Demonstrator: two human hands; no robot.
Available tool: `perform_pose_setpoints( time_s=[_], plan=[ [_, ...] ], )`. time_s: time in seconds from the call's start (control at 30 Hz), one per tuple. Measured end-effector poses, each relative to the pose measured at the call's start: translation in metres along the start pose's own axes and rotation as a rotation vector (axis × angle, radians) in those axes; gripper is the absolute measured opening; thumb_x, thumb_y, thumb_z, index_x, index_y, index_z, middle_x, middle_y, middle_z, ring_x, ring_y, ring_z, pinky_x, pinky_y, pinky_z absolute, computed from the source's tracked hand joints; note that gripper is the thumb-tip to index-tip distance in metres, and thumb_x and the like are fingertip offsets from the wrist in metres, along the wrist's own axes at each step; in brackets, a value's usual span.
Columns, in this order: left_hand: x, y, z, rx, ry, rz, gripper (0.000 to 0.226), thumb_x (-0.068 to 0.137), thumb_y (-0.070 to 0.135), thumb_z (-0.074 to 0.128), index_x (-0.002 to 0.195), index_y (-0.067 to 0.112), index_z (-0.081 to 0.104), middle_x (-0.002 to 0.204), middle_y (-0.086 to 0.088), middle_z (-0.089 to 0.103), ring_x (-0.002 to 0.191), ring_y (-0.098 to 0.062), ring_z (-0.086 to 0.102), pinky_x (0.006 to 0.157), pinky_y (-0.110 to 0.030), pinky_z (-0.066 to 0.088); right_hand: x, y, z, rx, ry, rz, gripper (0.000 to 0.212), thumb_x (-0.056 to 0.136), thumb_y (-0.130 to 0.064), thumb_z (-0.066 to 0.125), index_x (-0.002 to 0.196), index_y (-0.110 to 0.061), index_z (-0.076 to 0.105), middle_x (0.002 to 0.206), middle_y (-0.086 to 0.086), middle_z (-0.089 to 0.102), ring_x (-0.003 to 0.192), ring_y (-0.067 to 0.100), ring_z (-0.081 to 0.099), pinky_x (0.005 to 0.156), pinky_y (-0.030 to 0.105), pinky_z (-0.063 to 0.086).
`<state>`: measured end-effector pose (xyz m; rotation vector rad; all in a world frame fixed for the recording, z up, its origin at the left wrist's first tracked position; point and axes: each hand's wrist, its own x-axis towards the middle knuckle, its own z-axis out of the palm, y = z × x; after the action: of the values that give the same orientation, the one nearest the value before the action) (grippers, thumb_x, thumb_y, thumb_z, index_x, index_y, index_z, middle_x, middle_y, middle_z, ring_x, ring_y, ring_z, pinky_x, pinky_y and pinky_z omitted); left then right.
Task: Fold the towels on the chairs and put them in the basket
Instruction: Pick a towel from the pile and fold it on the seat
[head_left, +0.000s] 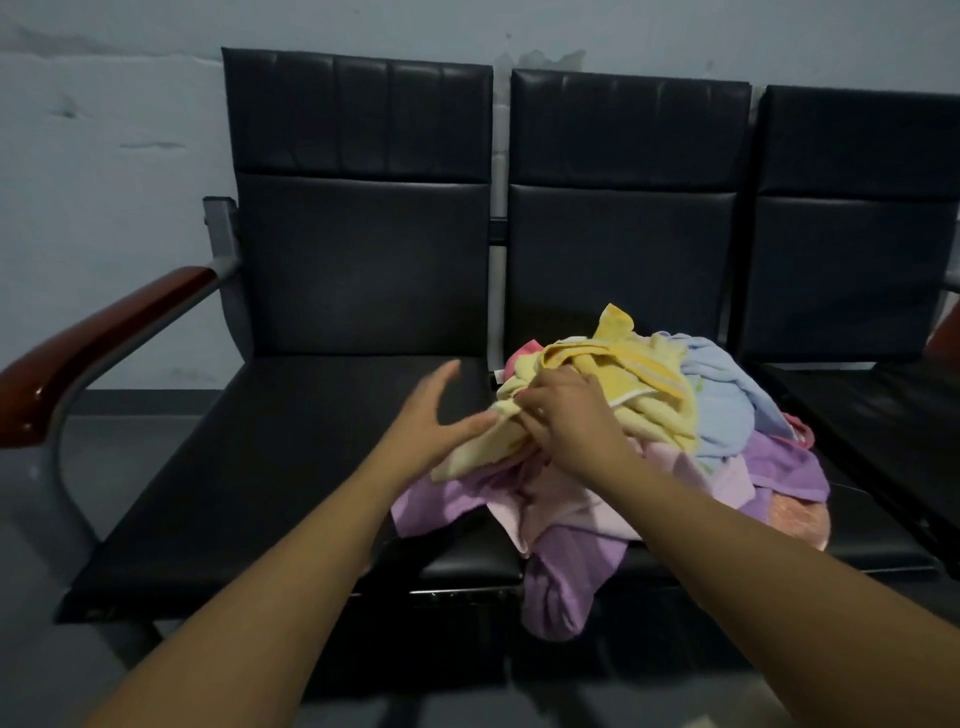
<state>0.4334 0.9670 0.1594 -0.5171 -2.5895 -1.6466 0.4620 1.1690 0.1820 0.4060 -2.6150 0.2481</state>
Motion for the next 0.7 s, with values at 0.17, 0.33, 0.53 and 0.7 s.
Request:
perform_pose_setpoints(
  time_s=[0.17, 0.33, 0.53, 0.7],
  plan=[
    [0.003, -0.003, 0.007, 0.077, -0.113, 0.030, 0.010, 0.094, 0.018, 0.065, 0.099, 0.013, 0.072, 0.089, 0.001, 0.070, 0.081, -0.008, 0.061, 0.072, -0.028, 0.045, 0.010, -0.018, 0.003, 0.349, -0.011, 0.125, 0.020, 0.095, -0.027, 0.061, 0.105, -0.019, 0.077, 0.099, 0.002, 0.073, 0.093, 0.021, 0.063, 0.082, 0.037, 0.047],
    [0.009, -0.002, -0.019, -0.218, 0.080, -0.120, 0.029, 0.079, 0.004, 0.053, 0.086, 0.023, 0.073, 0.083, 0.001, 0.070, 0.083, -0.016, 0.061, 0.074, -0.031, 0.046, -0.012, 0.021, 0.024, -0.113, -0.243, 0.201, 0.041, 0.090, -0.035, 0.059, 0.131, -0.030, 0.058, 0.138, -0.006, 0.054, 0.129, 0.022, 0.046, 0.106, 0.044, 0.032],
    [0.005, -0.008, -0.047, -0.304, 0.530, -0.275, 0.027, 0.088, 0.004, 0.047, 0.089, 0.019, 0.069, 0.096, -0.008, 0.070, 0.097, -0.031, 0.064, 0.076, -0.037, 0.047, -0.017, 0.039, 0.030, -0.153, -0.262, 0.384, 0.053, 0.088, -0.036, 0.061, 0.139, -0.028, 0.049, 0.147, 0.001, 0.045, 0.126, 0.033, 0.047, 0.105, 0.048, 0.037],
    [-0.002, -0.020, -0.023, 0.450, 0.228, -0.004, 0.070, 0.080, 0.037, 0.067, 0.144, 0.015, 0.047, 0.145, -0.005, 0.048, 0.136, -0.026, 0.044, 0.112, -0.040, 0.036, -0.007, 0.007, 0.035, -0.046, -0.095, 0.288, 0.032, 0.074, -0.018, 0.056, 0.101, -0.018, 0.072, 0.108, 0.005, 0.065, 0.096, 0.035, 0.059, 0.077, 0.040, 0.045]
  ],
)
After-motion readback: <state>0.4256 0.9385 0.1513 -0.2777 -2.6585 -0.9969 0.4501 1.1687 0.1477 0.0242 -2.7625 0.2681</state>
